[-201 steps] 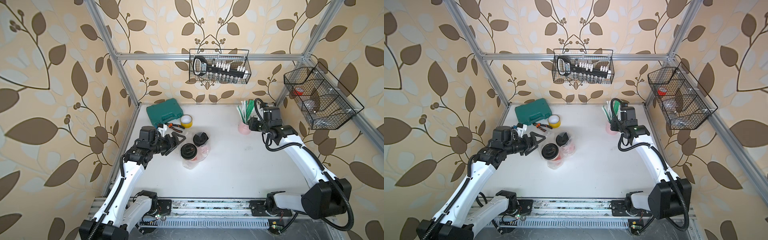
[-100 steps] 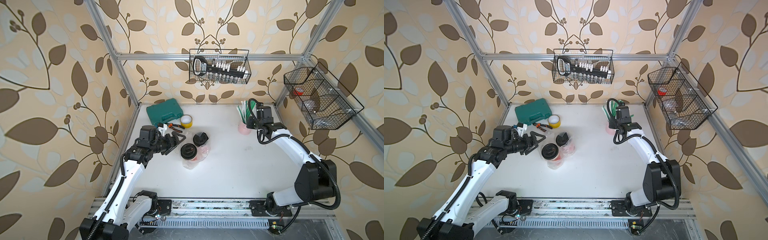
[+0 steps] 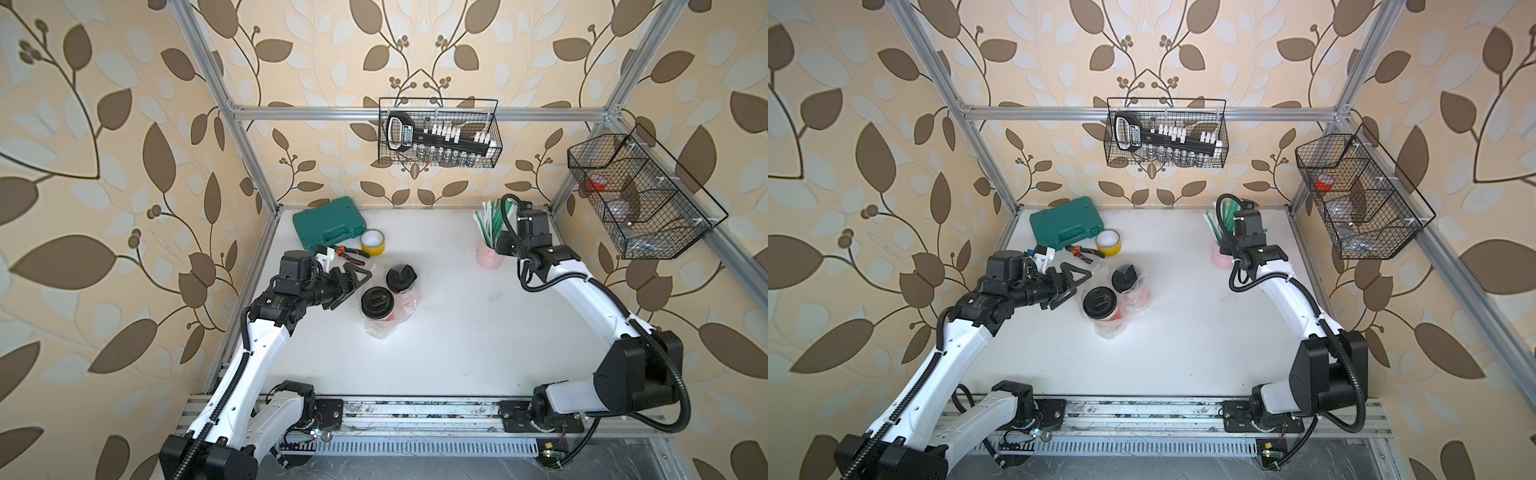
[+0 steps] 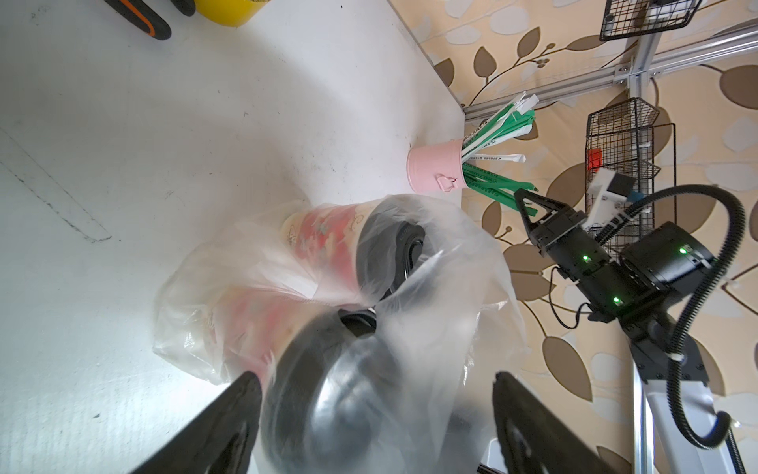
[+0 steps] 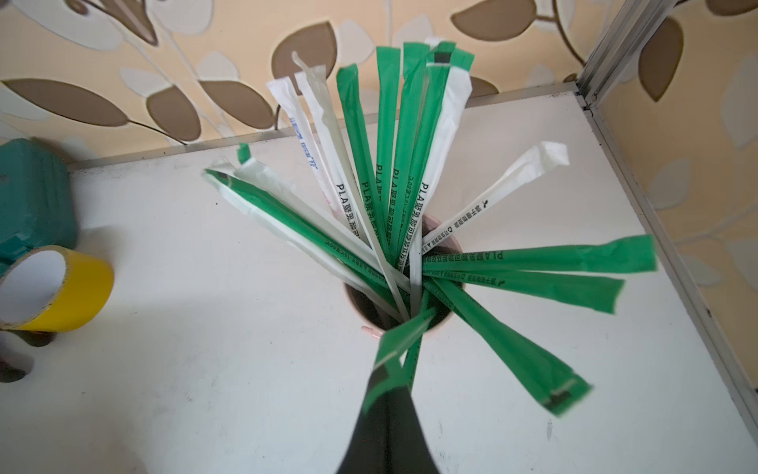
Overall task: Pack milk tea into plastic carrier bags
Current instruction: Pick up the straw from the container, then place the straw in the plastic carrier bag.
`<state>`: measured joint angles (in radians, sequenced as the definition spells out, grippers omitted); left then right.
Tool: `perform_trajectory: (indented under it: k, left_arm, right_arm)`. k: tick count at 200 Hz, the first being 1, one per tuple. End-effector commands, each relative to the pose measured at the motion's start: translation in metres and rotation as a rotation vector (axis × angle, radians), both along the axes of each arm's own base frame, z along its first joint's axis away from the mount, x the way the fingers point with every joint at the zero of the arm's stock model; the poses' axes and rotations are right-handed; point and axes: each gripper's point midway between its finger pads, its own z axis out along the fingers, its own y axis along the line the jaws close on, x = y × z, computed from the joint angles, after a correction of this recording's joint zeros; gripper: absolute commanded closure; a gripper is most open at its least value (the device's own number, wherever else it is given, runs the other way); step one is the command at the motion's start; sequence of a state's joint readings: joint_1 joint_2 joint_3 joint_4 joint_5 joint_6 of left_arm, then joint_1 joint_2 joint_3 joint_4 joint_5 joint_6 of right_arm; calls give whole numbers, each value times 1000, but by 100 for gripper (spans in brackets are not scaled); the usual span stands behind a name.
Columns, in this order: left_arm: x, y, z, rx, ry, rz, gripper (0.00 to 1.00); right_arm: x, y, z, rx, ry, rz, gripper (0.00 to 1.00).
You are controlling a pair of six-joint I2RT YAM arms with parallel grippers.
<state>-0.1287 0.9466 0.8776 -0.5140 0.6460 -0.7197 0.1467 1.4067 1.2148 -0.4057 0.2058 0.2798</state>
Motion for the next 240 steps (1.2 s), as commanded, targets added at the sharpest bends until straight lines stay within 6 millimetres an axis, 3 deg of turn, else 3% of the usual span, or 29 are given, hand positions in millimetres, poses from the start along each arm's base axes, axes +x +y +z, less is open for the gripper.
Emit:
perform_trajectory:
  k: [1, 45, 100, 141, 160, 185, 211, 240]
  left_arm:
    - [7, 3, 16, 3, -59, 2, 12]
    - [8, 2, 16, -6, -63, -2, 12]
    - [8, 2, 16, -10, -63, -4, 12]
    - [9, 1, 14, -14, -56, -8, 12]
    - [9, 1, 14, -17, -56, -9, 12]
    - [9, 0, 13, -18, -52, -10, 13]
    - [10, 0, 14, -20, -52, -12, 15]
    - [10, -1, 15, -25, -53, -16, 17]
  right_arm:
    - [-13, 3, 52, 14, -65, 20, 100]
    - [-38, 13, 104, 19, -118, 77, 100]
    - [-21, 20, 116, 17, -163, 111, 100]
    - [-45, 48, 189, 148, -322, 258, 100]
    - [-69, 81, 213, 262, -366, 425, 100]
    - [-117, 150, 231, 409, -375, 722, 100]
    - [-177, 223, 222, 469, -280, 985, 100]
    - [-219, 262, 200, 496, -114, 1133, 100]
